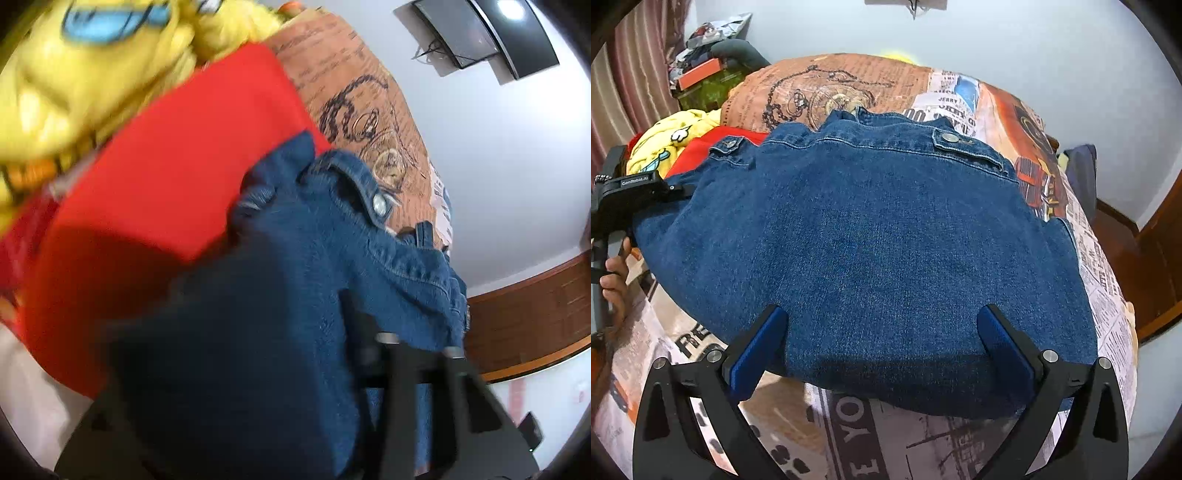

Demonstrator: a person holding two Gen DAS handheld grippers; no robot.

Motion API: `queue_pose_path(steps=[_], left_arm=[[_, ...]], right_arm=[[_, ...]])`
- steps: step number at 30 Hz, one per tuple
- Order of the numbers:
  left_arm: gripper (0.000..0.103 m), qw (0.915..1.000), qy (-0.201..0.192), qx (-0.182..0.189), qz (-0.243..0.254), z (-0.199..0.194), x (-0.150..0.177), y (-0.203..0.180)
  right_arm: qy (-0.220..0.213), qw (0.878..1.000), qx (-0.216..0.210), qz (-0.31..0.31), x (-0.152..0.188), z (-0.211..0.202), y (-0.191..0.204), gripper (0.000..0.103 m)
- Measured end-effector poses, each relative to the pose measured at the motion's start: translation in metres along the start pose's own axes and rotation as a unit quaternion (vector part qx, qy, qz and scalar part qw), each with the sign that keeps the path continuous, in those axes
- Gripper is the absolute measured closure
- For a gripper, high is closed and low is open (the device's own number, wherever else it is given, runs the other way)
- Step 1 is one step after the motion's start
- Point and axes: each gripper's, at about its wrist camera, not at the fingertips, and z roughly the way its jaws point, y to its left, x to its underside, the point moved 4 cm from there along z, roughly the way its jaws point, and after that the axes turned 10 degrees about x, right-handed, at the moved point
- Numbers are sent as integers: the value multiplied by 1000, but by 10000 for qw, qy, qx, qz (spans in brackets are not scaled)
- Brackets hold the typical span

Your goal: Fold large clothes

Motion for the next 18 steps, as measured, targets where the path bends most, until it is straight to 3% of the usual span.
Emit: queue_pose_path(steps=[2,5,8,14,18], left_arm=[[84,9993,-134,-74,329,-12,-5,-16],[87,9955,-521,116,784,-41,-10,-50],[87,9881,-940,422,1143,-74,-15,-84],[87,9680,-1332,150,2120,-108,-12,-138],[87,9641,-1209,-113,2363,-100,-8,-146]], right_arm=[[146,9995,-154,218,-8,-3,-1,0],[111,9957,-594,705,-24,-12,-2,0],[68,9930,-755,909,-42,-18,6,0],[-80,9946,-861,577,-66,-11,57,0],[352,9952,-909,86,-55,23,102,0]])
